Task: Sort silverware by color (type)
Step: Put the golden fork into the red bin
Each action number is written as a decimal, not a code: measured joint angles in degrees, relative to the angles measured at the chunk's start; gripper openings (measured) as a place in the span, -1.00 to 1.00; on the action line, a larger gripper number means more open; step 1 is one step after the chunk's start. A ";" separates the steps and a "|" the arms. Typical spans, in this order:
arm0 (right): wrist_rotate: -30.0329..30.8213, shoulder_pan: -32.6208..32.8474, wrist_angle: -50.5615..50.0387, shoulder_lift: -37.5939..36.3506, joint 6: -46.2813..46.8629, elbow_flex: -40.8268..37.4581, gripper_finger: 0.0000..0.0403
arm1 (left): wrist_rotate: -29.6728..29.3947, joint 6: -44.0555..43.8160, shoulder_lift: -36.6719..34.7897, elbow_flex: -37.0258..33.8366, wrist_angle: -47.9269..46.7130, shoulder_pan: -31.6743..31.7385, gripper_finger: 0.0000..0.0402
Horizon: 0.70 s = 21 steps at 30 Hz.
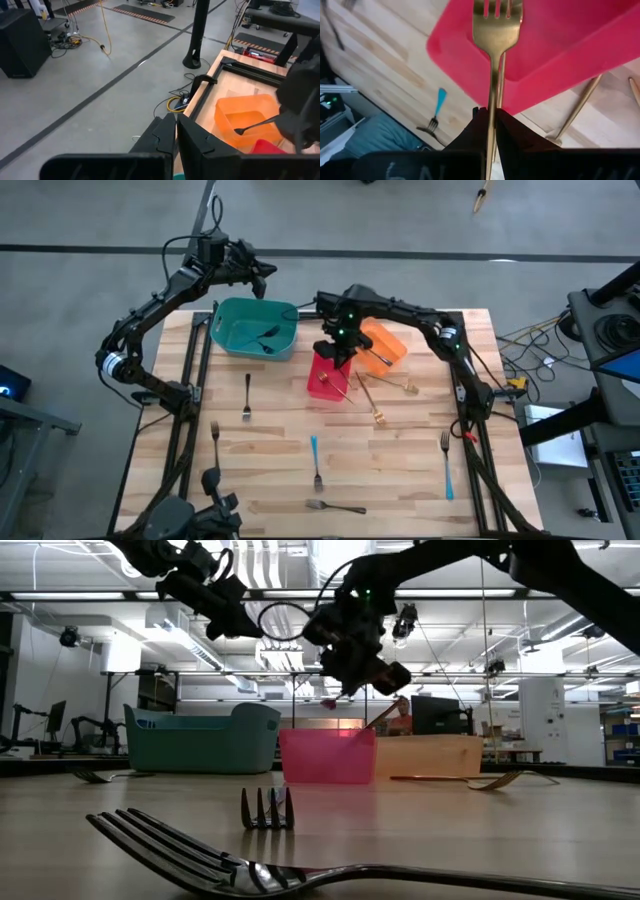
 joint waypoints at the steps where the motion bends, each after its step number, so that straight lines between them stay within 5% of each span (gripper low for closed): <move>1: 0.02 0.00 -0.10 0.39 0.02 0.00 -0.94 | 0.00 -0.01 -0.03 0.00 -0.07 0.00 -1.00; 21: 3.04 -0.39 4.08 1.32 7.63 -0.13 -0.94 | 0.01 0.56 -2.81 0.00 -3.53 0.00 -1.00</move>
